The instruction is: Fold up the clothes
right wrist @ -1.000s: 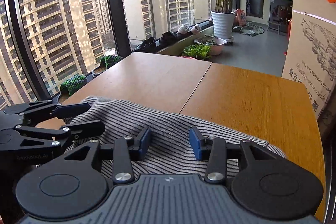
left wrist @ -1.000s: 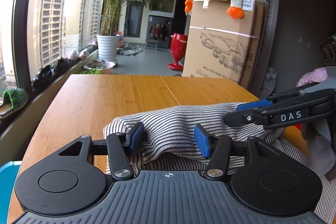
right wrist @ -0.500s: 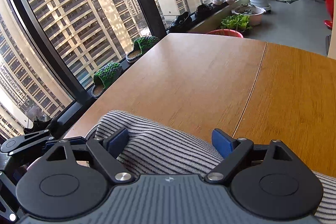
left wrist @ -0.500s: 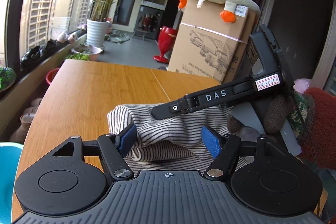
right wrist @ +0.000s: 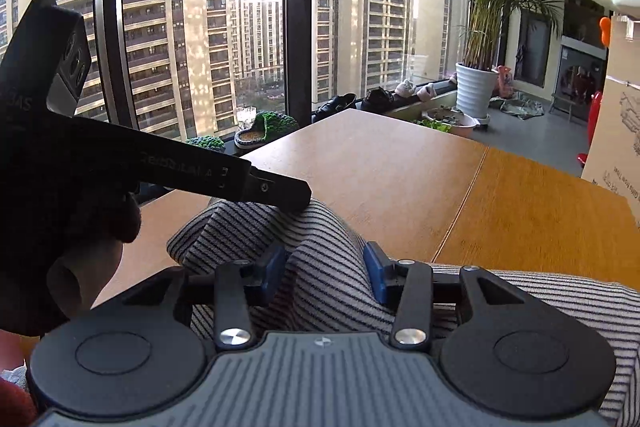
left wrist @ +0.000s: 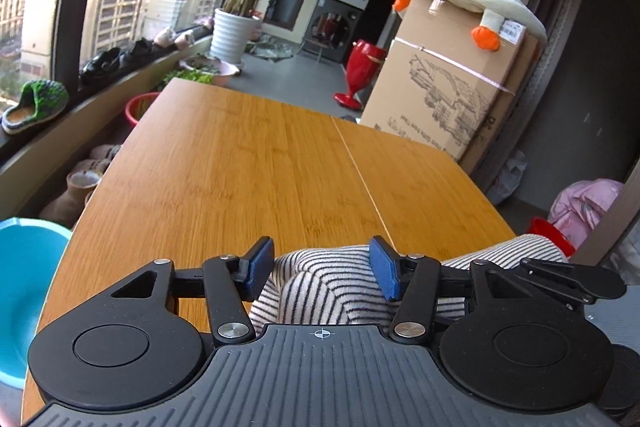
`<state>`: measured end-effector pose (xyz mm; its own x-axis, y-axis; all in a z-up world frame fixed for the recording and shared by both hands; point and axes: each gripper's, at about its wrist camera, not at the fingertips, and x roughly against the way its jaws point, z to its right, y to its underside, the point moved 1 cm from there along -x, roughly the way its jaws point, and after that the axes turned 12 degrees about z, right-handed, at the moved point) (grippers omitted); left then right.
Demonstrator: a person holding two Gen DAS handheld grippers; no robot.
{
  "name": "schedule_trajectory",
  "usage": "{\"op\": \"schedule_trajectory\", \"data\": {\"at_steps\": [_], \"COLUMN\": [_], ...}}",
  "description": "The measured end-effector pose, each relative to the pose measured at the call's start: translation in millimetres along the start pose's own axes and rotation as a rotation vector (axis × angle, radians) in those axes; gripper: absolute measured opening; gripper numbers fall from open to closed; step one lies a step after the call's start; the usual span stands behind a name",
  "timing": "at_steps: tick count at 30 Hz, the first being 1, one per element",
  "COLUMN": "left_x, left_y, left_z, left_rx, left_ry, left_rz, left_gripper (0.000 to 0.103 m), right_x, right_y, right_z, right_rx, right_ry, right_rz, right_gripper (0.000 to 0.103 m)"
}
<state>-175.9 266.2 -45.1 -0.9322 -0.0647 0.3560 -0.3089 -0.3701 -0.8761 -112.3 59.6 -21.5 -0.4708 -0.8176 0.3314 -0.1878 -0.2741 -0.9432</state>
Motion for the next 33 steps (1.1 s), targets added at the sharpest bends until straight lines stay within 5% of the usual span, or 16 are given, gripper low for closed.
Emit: {"op": "schedule_trajectory", "data": {"at_steps": [5,8,11,13,18,20,23,27,30,33], "left_x": [5.6,3.9,11.9,12.9,8.5,6.7,2.9,-5.6,-12.6,-22.3], "left_y": [9.2,8.1,-4.9,-8.3,1.2,4.8,5.8,7.2,8.3,7.8], "left_z": [5.6,9.2,7.1,6.1,7.7,8.6,8.3,2.4,-7.0,-8.9], "left_rx": [-0.074,-0.08,-0.016,-0.015,-0.047,-0.06,-0.064,-0.035,0.026,0.047], "left_ry": [-0.027,-0.037,-0.038,-0.048,-0.062,-0.064,-0.064,-0.061,-0.018,0.015], "left_rz": [-0.004,-0.003,0.01,0.003,-0.032,-0.04,-0.045,-0.073,-0.093,-0.096], "left_gripper": [0.057,0.06,0.059,0.066,0.065,0.065,0.067,0.082,0.081,0.07], "right_x": [46.8,50.0,61.1,67.7,73.7,76.8,64.6,29.3,11.9,7.0], "right_y": [-16.4,-2.0,25.4,31.7,18.9,4.7,-8.7,10.2,31.4,30.7], "right_z": [45.8,94.2,110.5,101.8,101.6,112.4,145.0,186.3,195.3,189.4], "right_rx": [-0.064,-0.204,-0.314,-0.281,-0.247,-0.245,-0.289,-0.468,-0.615,-0.557], "right_ry": [0.141,0.263,0.241,0.243,0.204,0.225,0.248,0.218,0.146,0.145], "right_rz": [0.06,-0.024,-0.055,-0.052,-0.037,0.002,0.005,-0.1,-0.139,-0.132], "right_gripper": [0.044,0.04,0.039,0.039,0.042,0.06,0.072,0.073,0.073,0.069]}}
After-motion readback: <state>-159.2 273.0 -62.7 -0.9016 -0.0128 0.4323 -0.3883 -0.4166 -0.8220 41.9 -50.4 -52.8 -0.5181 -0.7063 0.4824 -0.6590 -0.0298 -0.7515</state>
